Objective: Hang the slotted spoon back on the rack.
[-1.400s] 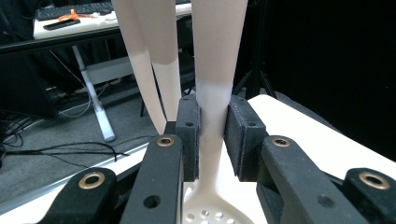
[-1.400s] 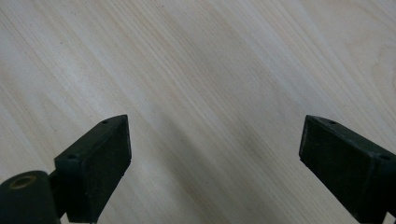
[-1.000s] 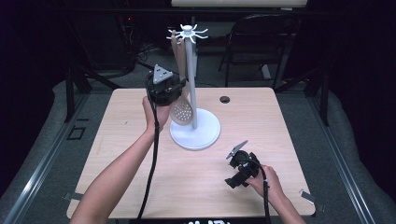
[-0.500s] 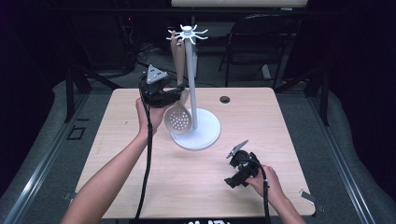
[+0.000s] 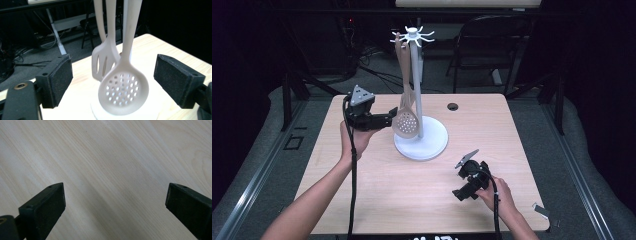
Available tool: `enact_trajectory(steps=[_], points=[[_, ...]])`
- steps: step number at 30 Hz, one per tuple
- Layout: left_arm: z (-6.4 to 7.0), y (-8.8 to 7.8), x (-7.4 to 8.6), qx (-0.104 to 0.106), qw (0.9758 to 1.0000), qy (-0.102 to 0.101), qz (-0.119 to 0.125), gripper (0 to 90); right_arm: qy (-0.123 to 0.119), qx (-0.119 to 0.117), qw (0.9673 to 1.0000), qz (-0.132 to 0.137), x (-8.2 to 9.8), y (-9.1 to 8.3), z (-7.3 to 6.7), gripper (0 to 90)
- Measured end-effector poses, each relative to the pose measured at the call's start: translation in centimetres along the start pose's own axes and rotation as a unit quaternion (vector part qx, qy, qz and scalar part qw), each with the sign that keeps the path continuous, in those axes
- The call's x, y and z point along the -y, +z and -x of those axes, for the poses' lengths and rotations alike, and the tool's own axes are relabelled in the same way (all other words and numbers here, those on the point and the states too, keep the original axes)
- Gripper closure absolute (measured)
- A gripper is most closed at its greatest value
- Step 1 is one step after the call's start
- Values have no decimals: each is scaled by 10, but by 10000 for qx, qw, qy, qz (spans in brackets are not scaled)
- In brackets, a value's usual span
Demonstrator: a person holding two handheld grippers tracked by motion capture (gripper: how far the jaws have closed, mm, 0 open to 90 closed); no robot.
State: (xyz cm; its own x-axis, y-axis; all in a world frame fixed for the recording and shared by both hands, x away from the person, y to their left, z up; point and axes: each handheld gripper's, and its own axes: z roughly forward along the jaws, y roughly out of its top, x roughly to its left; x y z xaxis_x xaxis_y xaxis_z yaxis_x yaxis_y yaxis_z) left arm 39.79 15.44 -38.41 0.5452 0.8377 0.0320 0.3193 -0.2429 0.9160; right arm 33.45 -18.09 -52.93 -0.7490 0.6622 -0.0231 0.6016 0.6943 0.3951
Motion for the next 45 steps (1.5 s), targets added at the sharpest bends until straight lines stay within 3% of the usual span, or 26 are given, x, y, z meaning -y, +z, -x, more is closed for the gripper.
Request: enact_trajectory(steps=[11,17,26,29,35,45], points=[[-5,-32,38,27,9995,-25,-323,105,-41,100,9999,8,0,-2,-2,13],[-3,-47,59,-9,9994,-73,-337,96,-78,111,9999,-43,-1,-2,-2,13],[-2,-62,90,-65,9981,-138,-599,94,-124,167,9997,-120,-1,-2,-4,10],[-3,-66,100,-49,9972,-240,-701,91,-127,197,9997,-115,-1,-1,-5,8],[-2,-71,117,-90,9956,-241,-899,84,-166,230,9994,-204,-1,0,-3,8],[-4,-64,151,-63,9901,-464,-1321,65,-141,221,9995,-187,1,6,-4,8]])
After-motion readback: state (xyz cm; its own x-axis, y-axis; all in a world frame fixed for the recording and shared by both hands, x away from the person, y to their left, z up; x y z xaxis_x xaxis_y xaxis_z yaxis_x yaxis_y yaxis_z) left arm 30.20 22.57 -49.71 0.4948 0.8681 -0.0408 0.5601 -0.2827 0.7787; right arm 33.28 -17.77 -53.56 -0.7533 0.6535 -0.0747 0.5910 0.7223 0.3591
